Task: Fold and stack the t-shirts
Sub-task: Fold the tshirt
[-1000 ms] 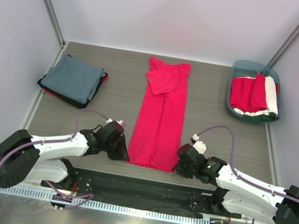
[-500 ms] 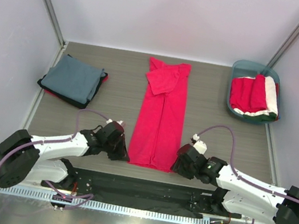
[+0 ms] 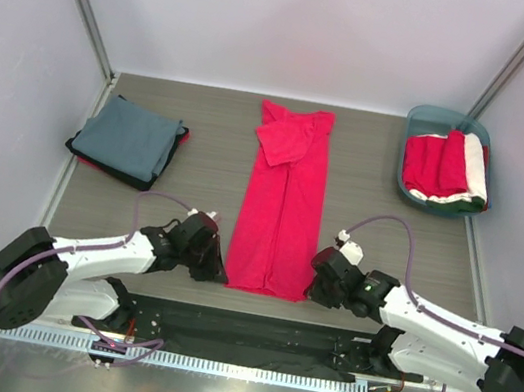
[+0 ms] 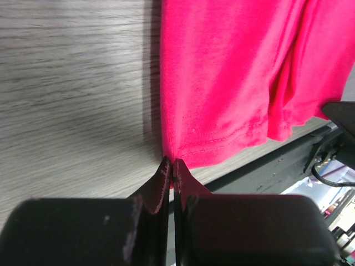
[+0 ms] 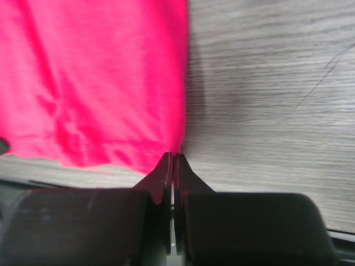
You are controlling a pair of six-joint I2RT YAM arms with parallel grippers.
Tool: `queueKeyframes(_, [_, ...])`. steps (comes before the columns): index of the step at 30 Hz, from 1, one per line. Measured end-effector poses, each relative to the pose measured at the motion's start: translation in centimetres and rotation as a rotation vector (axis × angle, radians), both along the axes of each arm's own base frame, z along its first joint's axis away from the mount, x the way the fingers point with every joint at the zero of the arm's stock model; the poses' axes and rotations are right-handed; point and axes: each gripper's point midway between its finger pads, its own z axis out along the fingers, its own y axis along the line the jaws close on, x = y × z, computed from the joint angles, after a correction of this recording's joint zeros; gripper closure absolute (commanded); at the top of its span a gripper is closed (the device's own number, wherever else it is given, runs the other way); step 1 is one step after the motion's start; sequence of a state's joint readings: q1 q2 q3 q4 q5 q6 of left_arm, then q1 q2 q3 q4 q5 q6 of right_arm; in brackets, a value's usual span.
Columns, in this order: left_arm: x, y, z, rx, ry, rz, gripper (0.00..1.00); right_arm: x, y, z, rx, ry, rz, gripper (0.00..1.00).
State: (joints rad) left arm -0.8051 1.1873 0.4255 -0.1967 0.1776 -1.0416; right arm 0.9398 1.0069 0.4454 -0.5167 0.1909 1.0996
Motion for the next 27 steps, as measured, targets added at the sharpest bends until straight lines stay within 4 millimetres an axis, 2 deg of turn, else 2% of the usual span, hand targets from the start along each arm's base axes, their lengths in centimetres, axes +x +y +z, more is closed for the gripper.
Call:
queueKeyframes(4, [0.3,-0.5,1.1,-0.011,-0.004,-0.004,1.0,0.7,0.4,1.6,0.03,-0.03,0.0,0.99])
queueKeyframes(8, [1.5,-1.6,3.4,-0.037,-0.038,-0.002,1.0,1.6,0.3,2.6,0.029,-0.046,-0.007,0.99])
queueKeyframes(13, [3.9,-3.1,5.8,-0.063,-0.082,0.006,1.0,4.3,-0.5,4.5,0.024,-0.083,-0.048,0.99])
queueKeyframes(19, [8.7,-3.8,7.1,-0.047,-0.109,0.05,1.0,8.6,-1.0,6.7,-0.016,-0.118,-0.07,0.99])
queueKeyframes(24, [12.4,-3.8,8.6,-0.045,-0.152,0.083,1.0,12.0,-1.7,7.6,-0.061,-0.126,-0.082,0.99])
queueKeyframes(27, [14.7,-3.8,8.8,-0.037,-0.158,0.104,1.0,14.3,-2.3,8.1,-0.082,-0.129,-0.093,0.99])
